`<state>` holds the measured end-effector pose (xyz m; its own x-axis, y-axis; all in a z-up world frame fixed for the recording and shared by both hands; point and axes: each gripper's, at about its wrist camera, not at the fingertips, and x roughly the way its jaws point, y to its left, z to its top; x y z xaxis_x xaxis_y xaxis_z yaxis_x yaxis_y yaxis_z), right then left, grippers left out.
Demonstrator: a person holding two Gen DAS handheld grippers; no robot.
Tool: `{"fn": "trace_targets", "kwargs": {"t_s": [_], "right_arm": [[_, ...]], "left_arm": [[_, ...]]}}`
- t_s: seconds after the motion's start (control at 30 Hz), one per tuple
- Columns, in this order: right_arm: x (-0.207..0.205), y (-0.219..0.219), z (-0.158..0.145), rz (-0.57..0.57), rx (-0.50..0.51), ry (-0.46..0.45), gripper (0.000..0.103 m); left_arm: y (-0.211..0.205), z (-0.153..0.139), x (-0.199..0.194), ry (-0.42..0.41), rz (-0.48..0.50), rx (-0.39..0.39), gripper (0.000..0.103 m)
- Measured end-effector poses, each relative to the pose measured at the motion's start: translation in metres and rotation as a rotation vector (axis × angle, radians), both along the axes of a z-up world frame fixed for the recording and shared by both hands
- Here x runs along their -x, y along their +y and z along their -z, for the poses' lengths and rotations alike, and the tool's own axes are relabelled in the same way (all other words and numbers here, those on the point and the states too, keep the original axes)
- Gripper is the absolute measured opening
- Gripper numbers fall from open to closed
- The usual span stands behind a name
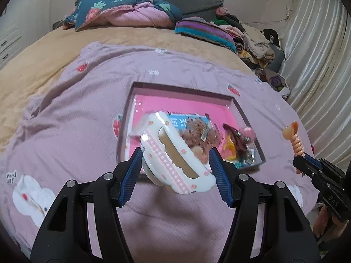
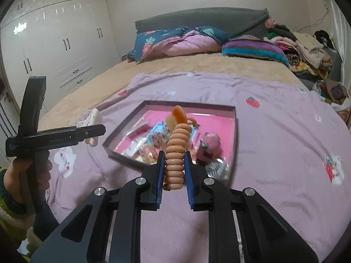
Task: Organize jewelry
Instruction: 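Carry the claw clip and coil tie into the tray box and open both tools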
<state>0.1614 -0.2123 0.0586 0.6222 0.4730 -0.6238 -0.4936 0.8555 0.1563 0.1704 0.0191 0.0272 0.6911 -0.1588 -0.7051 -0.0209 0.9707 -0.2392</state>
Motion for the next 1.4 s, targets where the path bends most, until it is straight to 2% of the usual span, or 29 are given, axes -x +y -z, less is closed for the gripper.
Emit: {"fn": "trace_targets", "kwargs": {"t_s": [0.27, 0.47, 0.9, 1.23, 1.4], "right_arm": [[-0.02, 0.02, -0.009, -0.005, 0.012, -0.027, 0.017], [-0.039, 0.023, -0.004, 0.024, 0.001, -0.012, 0.017], [-0.074, 0.02, 0.024, 0.081, 0.037, 0.034, 0.017], [-0.09, 0.037, 0.053, 0.054, 0.107, 0.058, 0.017], [-0.096, 0.045, 0.066, 0.039, 0.13, 0.076, 0.017]], "left_arm": [[0.008, -0.006, -0.018, -0.019, 0.003, -0.008, 0.054], [0.006, -0.001, -0.032, -0.016, 0.019, -0.029, 0.054], [-0.003, 0.038, -0.061, 0.05, 0.045, -0.051, 0.054], [-0.009, 0.06, -0.073, 0.083, 0.063, -0.093, 0.054], [-0.008, 0.066, -0.077, 0.096, 0.064, -0.091, 0.054]]}}
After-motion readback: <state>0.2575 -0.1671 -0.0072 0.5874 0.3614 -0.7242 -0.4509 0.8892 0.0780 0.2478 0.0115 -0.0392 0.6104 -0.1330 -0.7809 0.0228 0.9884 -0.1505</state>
